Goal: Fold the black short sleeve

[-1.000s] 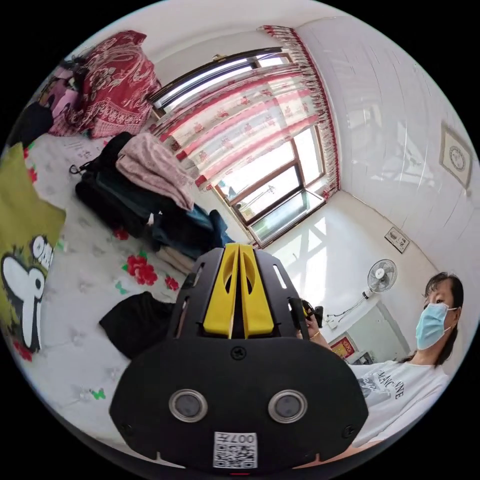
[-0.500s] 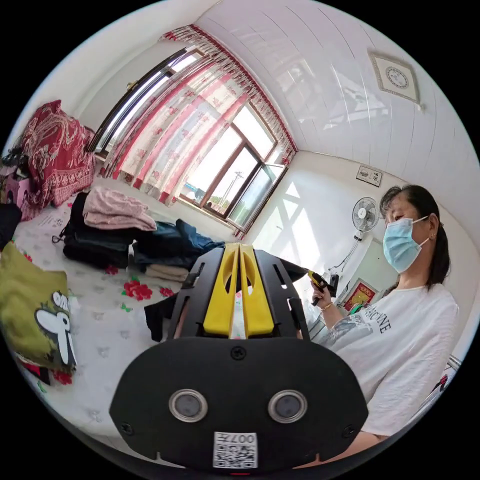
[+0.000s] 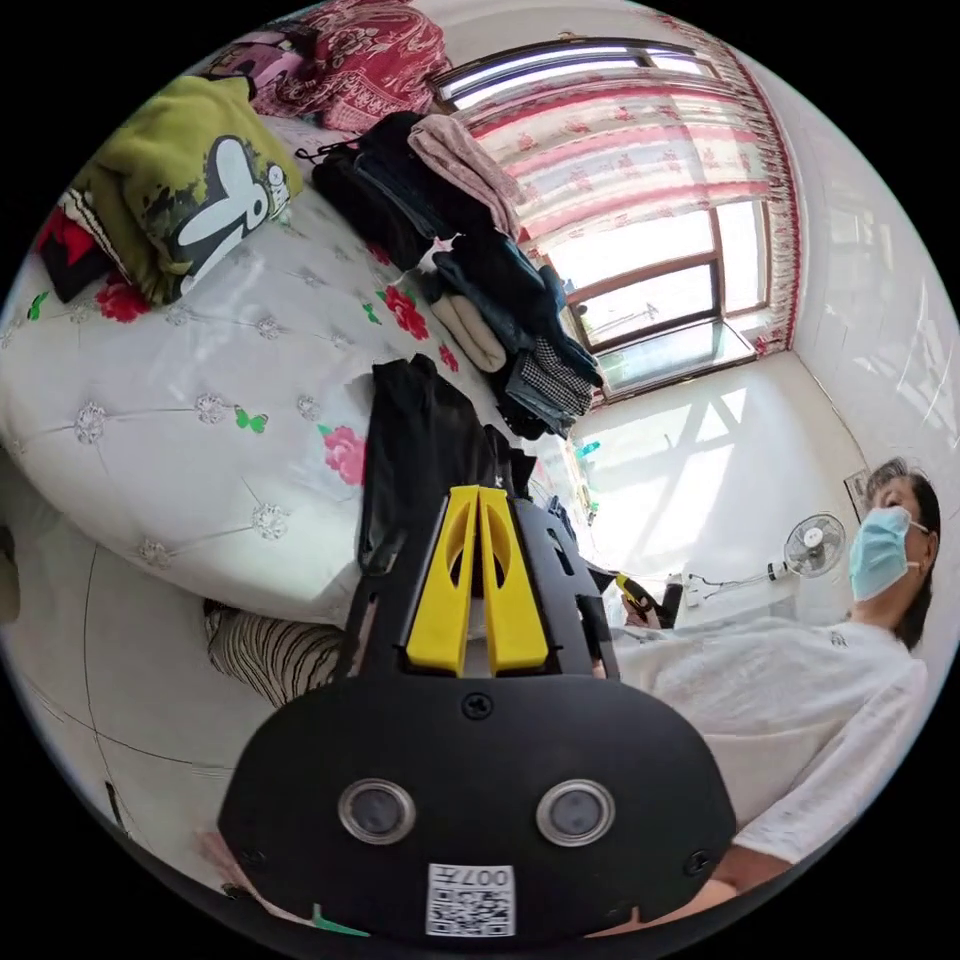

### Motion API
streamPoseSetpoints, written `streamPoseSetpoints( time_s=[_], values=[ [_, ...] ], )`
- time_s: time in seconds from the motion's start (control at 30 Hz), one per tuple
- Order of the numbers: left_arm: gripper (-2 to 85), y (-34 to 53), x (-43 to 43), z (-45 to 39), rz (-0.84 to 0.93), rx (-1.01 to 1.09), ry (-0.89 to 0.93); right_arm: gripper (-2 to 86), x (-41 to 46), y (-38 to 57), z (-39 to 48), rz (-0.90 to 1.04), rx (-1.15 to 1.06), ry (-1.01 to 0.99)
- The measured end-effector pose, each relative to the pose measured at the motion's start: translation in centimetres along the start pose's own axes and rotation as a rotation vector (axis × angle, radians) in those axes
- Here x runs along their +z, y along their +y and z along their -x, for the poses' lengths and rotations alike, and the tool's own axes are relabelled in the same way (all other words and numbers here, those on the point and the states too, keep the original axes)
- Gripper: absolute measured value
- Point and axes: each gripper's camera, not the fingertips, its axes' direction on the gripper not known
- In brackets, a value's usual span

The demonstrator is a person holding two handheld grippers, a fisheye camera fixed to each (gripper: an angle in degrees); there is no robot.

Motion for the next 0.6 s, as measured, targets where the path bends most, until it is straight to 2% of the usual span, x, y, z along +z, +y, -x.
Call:
streamPoseSetpoints(
  time_s=[0.13, 0.3, 0.43, 0.6],
  values=[
    [1.2, -5.8, 5.9, 1.6, -0.026, -0.060, -0.056, 0.0, 5.0, -5.5, -1.4, -0.001, 0.050, 0.088],
    [7.9, -10.9, 10.3, 1.6, 0.003, -0.071, -0.232, 1.1, 9.9, -9.2, -3.5, 0.051, 0.158, 0.259],
    [8.4, -9.3, 11.5, 0.7, 0.114, 0.028, -0.333, 1.4, 10.3, -7.2, -4.3, 0.064, 0.173, 0.305],
    [8.4, -3.7, 14.2, 1.3, 0.270, 0.044, -0.407, 1.7, 12.7, -2.7, -6.1, 0.189, 0.260, 0.246]
  ],
)
